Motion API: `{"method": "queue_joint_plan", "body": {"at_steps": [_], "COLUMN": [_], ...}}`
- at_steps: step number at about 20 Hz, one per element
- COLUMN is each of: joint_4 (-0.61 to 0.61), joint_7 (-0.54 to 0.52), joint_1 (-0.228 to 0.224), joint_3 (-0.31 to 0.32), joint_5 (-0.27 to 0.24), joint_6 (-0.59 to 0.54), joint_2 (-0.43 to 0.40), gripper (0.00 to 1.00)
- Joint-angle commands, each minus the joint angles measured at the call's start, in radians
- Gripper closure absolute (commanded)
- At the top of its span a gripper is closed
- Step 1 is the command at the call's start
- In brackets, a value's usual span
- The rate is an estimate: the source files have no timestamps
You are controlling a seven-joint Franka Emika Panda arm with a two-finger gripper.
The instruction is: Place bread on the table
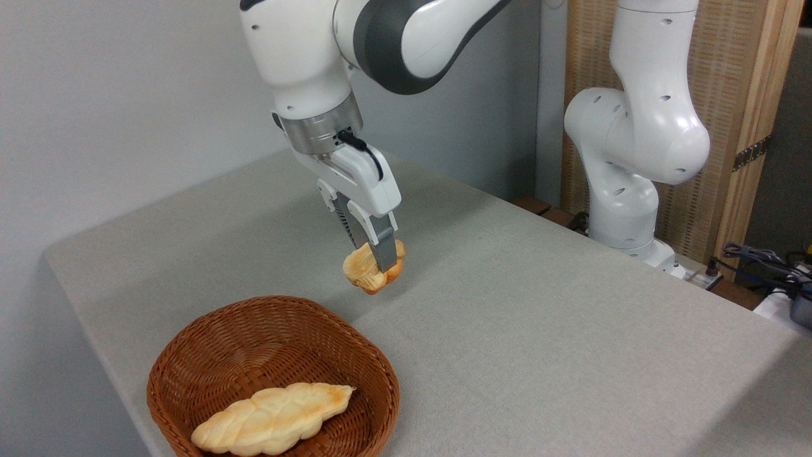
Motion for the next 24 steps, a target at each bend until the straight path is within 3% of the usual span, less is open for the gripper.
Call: {"method": "queue_joint_plan", "body": {"at_steps": [1,12,15,18,24], "joint_4": [-0.003,0.037,0.075,0.080,0.109], "joint_7": [-0.008,-0.008,-0.008,-0.008,-0.005], "joint_1": [-0.024,-0.024,-0.011,-0.010,-0.007], "joint_3": [0.008,0.009,0.025,0.083,0.115], "joint_5": [-0.010,0.003,0.005,0.003,0.006], "joint_6": [-0.012,0.031,0.108,0.198,0.223], "joint_2": [0.005,0.002,-0.005,-0.007,-0.004], "gripper": [0.00,0.00,0.00,0.00,0.00]}}
